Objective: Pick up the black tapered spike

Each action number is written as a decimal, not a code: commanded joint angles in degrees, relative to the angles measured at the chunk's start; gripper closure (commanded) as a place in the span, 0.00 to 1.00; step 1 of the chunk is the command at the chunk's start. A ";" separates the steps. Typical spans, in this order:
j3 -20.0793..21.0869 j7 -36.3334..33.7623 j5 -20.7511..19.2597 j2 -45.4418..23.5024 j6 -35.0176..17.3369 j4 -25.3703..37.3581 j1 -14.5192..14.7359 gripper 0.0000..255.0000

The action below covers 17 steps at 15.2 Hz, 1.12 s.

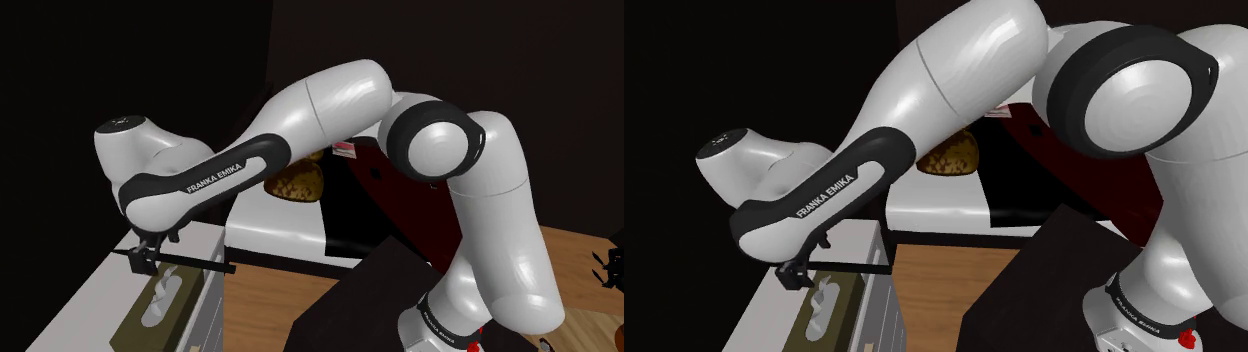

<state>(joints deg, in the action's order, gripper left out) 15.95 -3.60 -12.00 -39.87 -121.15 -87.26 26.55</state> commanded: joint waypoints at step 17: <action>0.19 0.21 0.25 0.86 1.26 0.45 -0.14 1.00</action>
<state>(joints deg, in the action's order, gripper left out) 16.11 -3.46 -11.84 -39.44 -120.36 -86.64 26.54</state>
